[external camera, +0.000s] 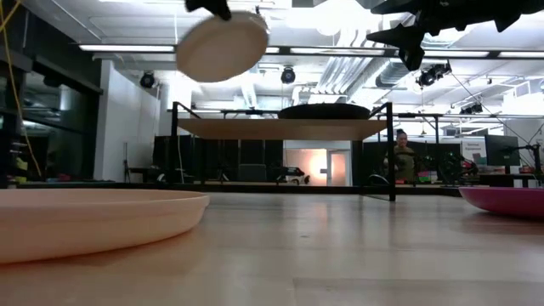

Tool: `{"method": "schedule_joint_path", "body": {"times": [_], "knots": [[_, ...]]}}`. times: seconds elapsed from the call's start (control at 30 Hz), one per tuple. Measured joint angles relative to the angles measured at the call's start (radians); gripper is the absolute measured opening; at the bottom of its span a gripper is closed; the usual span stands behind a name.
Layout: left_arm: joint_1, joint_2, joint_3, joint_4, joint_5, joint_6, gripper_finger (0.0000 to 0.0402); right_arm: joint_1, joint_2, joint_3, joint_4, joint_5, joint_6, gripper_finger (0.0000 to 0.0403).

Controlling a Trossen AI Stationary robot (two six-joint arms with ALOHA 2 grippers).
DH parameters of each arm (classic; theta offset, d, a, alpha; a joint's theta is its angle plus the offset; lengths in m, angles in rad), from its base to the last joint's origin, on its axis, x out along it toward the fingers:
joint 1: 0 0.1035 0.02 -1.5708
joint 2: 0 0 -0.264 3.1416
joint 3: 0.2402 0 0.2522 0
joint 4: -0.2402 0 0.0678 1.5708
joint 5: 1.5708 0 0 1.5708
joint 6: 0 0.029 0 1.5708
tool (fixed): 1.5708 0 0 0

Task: Place and stack plates onto a shelf
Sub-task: Put the white plate on the shelf

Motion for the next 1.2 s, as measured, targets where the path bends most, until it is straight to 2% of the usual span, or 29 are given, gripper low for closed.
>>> {"method": "schedule_joint_path", "body": {"times": [0.17,0.4,0.77,1.2], "knots": [[0.071,0.075,0.022,-0.007,-0.029,0.221,0.0,0.0,0.0,0.0,0.0,0.0,0.004,0.0181],[0.117,0.185,0.022,-0.023,-0.072,0.376,0.0,0.0,0.0,0.0,-0.001,0.0,0.004,0.0181],[0.162,0.278,0.022,-0.088,-0.081,0.325,0.0,0.0,0.0,0.0,-0.002,-0.001,0.004,0.0181],[0.176,0.282,0.022,-0.065,-0.054,0.251,0.0,0.0,0.0,0.0,-0.002,-0.003,0.004,0.0181]]}}
